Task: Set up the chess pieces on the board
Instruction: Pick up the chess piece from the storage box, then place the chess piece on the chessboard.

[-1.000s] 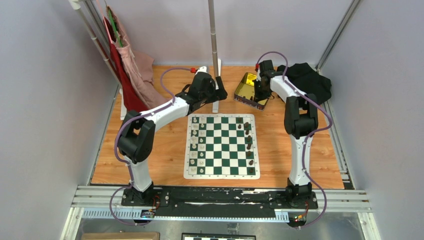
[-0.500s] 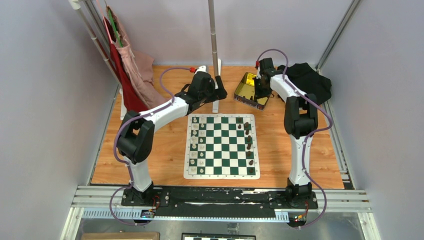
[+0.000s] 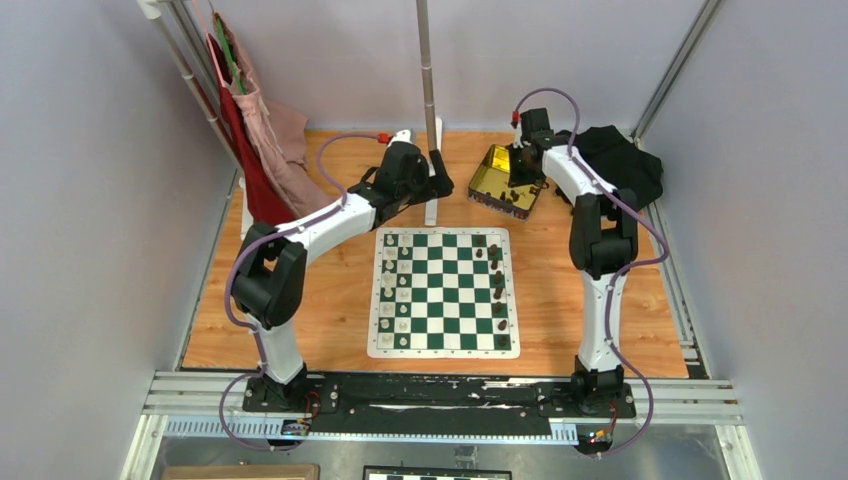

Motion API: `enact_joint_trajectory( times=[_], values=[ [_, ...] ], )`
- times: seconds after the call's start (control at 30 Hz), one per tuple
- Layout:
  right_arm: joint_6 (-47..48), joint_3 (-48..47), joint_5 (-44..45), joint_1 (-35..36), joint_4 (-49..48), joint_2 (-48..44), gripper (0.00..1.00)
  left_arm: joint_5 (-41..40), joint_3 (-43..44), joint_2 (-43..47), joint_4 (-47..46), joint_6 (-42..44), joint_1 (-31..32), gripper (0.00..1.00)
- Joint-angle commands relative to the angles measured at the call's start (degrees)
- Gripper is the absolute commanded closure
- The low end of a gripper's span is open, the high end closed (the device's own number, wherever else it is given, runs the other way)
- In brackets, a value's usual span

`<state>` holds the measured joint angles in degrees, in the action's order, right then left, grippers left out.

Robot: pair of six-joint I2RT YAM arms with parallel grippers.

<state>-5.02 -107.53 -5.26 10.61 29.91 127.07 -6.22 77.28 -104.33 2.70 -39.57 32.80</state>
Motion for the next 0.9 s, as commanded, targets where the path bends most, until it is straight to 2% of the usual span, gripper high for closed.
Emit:
enact_joint_trajectory(
  times=[0.0,0.43,0.73,0.87],
  values=[
    [1.08,0.53,1.16,0.63,-2.19,-4.84,1.00,-0.37,-0.54,3.34,-0.68,0.27,-0.36,0.00],
    [3.44,9.57,1.01,2.81,-7.71,-14.39,1.00,-0.90,-5.18,7.77,-2.42,0.09,-0.41,0.00],
    [4.76,27.70,5.15,12.00,-14.81,-28.92,1.00,-1.74,-13.37,15.92,-4.76,-0.56,-0.36,0.00],
    [4.77,35.83,11.95,18.10,-18.54,-35.65,1.00,-1.80,-17.42,20.79,-6.09,-0.73,-0.36,0.00]
  ],
)
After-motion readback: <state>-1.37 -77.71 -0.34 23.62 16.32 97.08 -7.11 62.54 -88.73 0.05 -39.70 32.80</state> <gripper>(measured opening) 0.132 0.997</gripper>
